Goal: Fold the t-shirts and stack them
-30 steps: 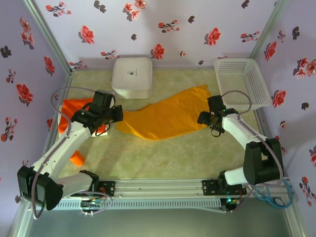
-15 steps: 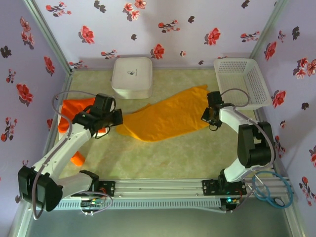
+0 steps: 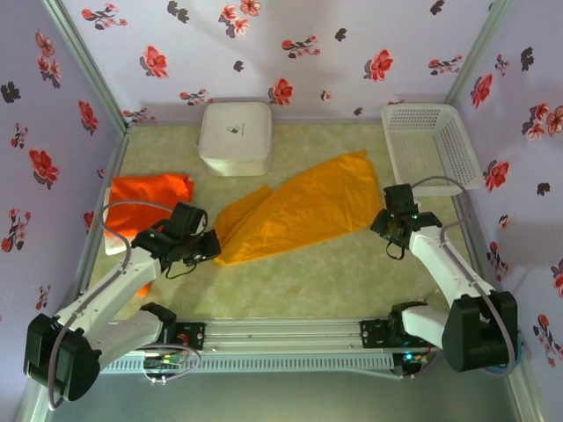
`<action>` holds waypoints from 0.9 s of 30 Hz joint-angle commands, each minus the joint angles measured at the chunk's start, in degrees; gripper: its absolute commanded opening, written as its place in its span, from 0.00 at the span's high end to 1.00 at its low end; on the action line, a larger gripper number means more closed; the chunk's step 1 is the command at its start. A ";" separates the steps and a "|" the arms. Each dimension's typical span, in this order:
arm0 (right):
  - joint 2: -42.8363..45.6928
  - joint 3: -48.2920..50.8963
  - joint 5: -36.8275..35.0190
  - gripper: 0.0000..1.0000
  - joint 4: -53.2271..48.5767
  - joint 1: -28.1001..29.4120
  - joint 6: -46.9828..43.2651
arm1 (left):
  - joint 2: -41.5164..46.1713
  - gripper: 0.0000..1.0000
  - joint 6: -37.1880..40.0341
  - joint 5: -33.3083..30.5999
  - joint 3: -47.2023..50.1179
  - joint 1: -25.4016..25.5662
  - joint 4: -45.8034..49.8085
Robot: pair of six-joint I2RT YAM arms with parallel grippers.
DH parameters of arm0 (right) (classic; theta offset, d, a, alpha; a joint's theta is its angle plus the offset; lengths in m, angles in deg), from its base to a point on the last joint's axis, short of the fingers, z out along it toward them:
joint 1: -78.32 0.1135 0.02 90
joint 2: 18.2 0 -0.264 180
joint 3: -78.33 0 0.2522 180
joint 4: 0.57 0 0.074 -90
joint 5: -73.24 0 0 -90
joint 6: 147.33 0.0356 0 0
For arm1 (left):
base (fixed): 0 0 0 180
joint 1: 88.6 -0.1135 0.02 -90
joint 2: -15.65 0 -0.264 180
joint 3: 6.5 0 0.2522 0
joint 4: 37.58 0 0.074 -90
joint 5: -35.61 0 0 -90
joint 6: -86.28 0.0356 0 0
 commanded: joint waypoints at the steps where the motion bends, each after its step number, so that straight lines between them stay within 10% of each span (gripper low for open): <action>1: -4.20 -1.73 -0.47 0.04 2.28 -0.38 0.47 | -1.38 0.83 -3.12 1.22 1.95 0.69 -0.45; 5: -14.02 -7.78 -0.26 0.01 6.57 -0.46 -0.62 | -3.74 0.36 -2.06 0.71 2.61 0.93 -1.37; 7: -19.55 -11.90 -0.80 0.01 6.55 -0.50 -1.34 | -4.97 0.29 -0.95 0.02 0.97 0.86 -1.16; 16: -32.77 -17.40 3.56 0.18 9.21 -1.64 -1.91 | -14.78 0.33 7.38 -1.84 -10.89 -5.43 -3.61; 27: -21.94 -9.20 3.00 0.95 4.58 -1.81 -3.80 | -43.78 0.39 14.63 -8.38 -28.61 -6.81 -4.11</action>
